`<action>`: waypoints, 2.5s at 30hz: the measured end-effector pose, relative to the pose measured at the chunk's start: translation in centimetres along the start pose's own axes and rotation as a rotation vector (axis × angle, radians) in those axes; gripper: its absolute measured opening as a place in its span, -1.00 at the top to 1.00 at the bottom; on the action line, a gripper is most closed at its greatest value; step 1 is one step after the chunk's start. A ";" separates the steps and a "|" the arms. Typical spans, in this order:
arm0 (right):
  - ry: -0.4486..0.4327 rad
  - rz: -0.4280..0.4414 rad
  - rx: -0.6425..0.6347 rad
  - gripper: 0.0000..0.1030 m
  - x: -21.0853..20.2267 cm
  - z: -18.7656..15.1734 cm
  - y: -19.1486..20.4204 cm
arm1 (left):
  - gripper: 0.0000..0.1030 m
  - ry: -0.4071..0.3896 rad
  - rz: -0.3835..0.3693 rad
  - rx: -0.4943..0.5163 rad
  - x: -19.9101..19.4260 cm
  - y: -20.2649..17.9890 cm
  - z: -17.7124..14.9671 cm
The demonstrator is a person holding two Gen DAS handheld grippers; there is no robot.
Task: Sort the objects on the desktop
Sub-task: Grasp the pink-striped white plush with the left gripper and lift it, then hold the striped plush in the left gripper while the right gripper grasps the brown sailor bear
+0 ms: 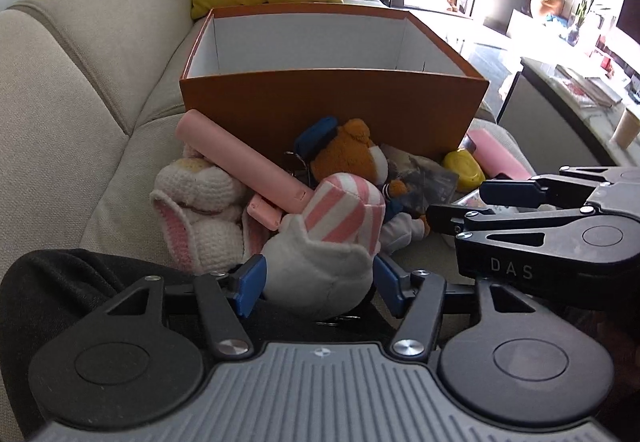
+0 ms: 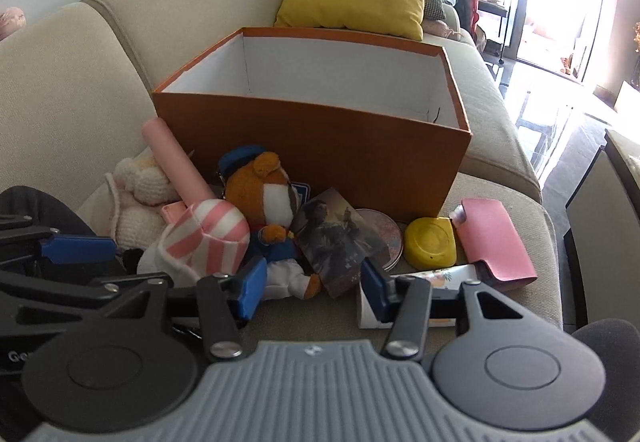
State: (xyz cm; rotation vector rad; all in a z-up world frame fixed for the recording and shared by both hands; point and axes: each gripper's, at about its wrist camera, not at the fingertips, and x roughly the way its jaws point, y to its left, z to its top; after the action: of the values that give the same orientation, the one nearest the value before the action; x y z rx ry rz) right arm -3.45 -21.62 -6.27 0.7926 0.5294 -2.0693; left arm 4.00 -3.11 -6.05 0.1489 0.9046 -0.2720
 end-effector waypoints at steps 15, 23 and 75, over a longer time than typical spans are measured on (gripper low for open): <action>0.038 -0.104 0.023 -0.07 1.6 -0.4 -2.3 | -0.70 0.072 0.071 0.101 3.9 -2.7 0.5; 0.038 -0.112 0.040 -0.18 1.9 -0.5 -2.3 | -0.63 0.089 0.132 0.127 6.5 -2.5 1.4; 0.045 0.011 -0.026 0.38 3.7 1.2 2.6 | -0.29 0.055 -0.177 -0.128 -0.8 5.0 0.6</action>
State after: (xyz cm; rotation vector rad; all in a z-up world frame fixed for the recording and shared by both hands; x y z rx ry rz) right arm -3.39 -25.83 -8.22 0.8265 0.5745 -2.0344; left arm 5.43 1.61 -4.93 -0.0430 0.9882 -0.3747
